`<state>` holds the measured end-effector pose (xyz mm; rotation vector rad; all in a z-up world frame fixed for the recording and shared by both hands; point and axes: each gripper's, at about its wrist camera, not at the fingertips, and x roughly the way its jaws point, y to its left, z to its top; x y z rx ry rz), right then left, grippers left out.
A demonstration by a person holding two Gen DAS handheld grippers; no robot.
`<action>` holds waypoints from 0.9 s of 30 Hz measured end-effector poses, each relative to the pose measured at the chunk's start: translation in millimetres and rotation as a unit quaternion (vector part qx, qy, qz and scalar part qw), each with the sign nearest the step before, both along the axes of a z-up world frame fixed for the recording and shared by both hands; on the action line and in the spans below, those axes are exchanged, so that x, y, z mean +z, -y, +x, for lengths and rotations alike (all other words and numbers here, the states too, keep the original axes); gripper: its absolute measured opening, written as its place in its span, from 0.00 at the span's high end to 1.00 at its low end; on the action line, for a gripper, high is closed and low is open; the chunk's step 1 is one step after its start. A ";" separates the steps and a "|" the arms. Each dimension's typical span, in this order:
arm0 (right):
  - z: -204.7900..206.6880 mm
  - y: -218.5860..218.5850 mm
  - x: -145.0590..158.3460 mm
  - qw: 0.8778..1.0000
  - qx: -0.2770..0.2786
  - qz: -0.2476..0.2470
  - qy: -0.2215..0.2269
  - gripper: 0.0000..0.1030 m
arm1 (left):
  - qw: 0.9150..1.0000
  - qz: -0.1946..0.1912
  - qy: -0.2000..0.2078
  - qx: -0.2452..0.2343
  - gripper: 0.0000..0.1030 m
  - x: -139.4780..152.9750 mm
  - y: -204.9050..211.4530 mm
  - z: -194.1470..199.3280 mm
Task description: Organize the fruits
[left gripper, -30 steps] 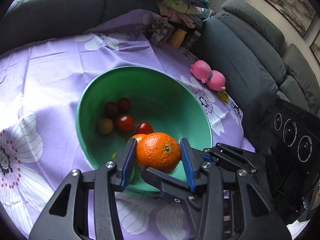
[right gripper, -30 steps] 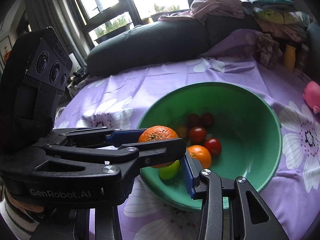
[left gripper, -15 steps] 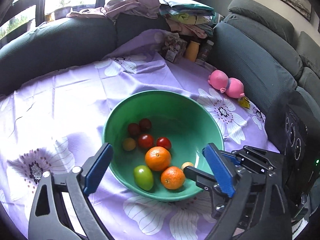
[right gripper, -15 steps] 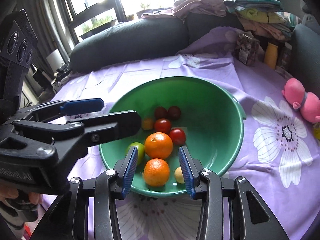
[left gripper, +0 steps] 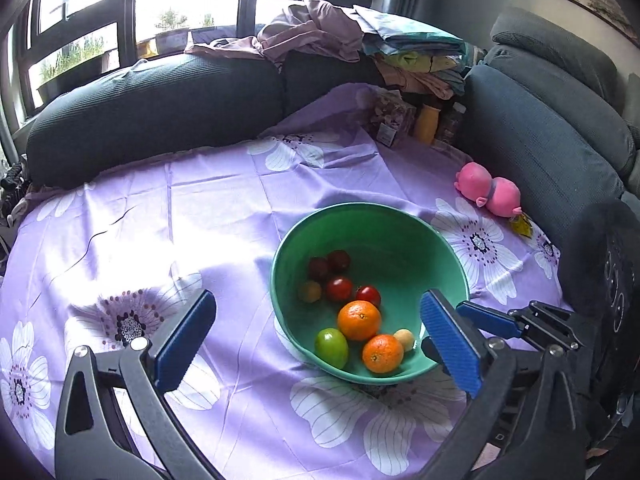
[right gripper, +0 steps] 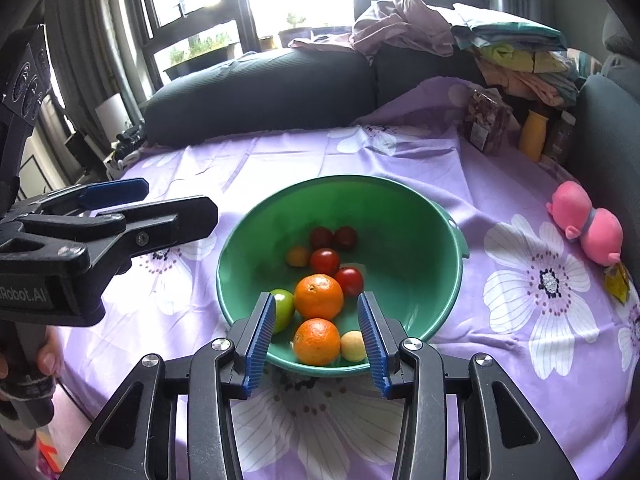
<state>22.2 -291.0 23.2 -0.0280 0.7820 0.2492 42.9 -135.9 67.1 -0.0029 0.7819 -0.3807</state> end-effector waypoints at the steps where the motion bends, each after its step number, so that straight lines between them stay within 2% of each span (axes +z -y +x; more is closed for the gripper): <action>1: -0.9 0.3 0.4 1.000 0.000 0.000 0.000 0.58 | 1.000 -0.011 0.001 -0.003 0.01 1.6 -2.2 -1.5; 5: -5.9 2.2 2.4 1.000 -0.001 0.003 0.001 0.58 | 1.000 -0.012 0.015 0.005 0.01 10.6 -3.0 -7.3; 8: -8.6 3.5 4.1 1.000 -0.001 0.003 0.003 0.58 | 0.999 -0.046 0.011 -0.019 0.00 16.7 -3.3 -10.5; 9: -9.6 3.6 4.7 1.000 0.000 0.003 0.004 0.58 | 0.998 -0.047 0.012 -0.026 0.00 18.9 -1.8 -12.0; 15: -11.7 3.4 6.7 1.000 0.003 0.003 0.005 0.58 | 0.999 0.000 0.034 -0.022 0.00 22.0 5.4 -16.3; 27: -6.0 4.1 8.0 1.000 0.006 -0.005 0.000 0.58 | 0.998 0.057 0.022 -0.004 0.00 14.8 20.7 -5.0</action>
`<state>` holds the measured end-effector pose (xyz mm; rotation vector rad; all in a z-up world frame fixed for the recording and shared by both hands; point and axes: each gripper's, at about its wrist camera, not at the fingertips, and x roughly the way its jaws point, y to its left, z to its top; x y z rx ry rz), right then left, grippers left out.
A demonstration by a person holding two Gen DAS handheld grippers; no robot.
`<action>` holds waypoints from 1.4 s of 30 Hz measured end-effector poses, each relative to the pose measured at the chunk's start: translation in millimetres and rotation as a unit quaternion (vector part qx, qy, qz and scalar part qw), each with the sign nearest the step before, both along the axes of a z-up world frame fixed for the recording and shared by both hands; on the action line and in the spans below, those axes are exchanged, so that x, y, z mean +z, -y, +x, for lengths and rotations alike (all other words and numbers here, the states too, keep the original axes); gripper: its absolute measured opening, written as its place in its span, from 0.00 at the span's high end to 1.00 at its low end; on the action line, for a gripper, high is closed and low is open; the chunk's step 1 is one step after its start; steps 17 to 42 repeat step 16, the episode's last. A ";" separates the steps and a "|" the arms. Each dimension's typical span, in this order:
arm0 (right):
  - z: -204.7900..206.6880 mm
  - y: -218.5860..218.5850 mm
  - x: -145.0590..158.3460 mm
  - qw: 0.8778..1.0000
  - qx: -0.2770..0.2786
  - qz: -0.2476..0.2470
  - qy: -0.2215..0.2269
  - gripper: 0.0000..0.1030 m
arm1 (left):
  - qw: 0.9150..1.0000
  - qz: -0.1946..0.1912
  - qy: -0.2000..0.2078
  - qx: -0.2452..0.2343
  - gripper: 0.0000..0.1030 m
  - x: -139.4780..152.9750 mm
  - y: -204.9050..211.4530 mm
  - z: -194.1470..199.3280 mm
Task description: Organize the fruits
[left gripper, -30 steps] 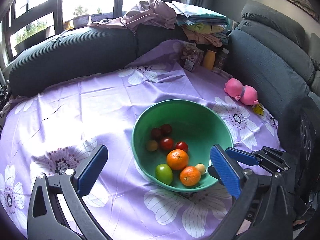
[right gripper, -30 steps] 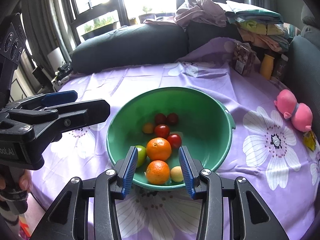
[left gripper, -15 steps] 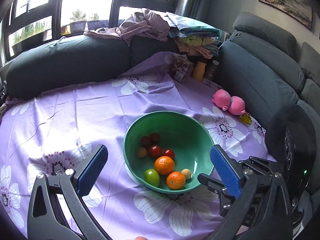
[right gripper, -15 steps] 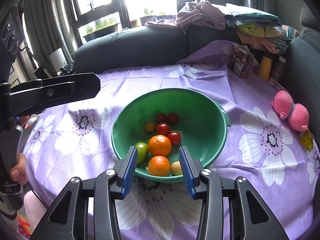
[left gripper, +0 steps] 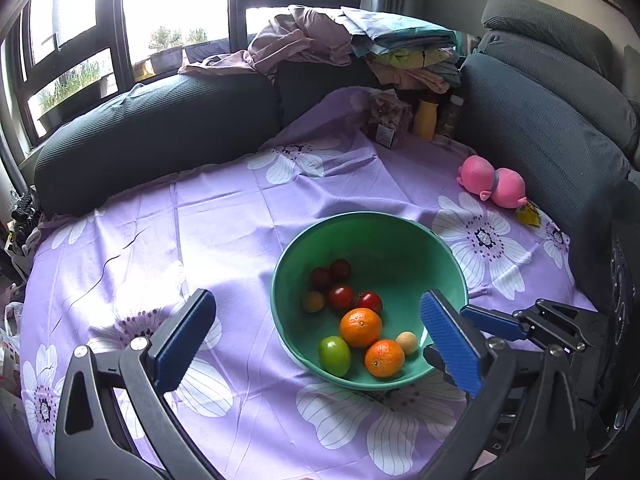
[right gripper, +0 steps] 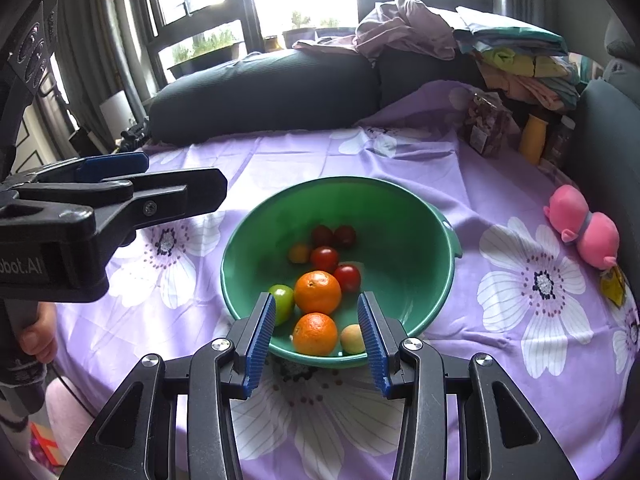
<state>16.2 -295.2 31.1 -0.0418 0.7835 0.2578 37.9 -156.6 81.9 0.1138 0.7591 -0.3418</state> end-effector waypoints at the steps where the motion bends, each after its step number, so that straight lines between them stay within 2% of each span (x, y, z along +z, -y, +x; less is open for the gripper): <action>1: 0.5 0.4 0.2 1.000 0.000 -0.001 0.001 0.58 | 1.000 0.001 0.000 0.001 0.00 -0.4 0.1 1.0; 10: 3.4 2.8 0.0 1.000 -0.003 0.000 0.001 0.58 | 1.000 0.013 -0.005 0.013 0.00 -5.8 5.2 8.5; 42: 6.3 4.2 1.0 1.000 -0.004 0.001 0.001 0.58 | 1.000 0.012 -0.010 0.014 0.00 -7.8 4.7 11.5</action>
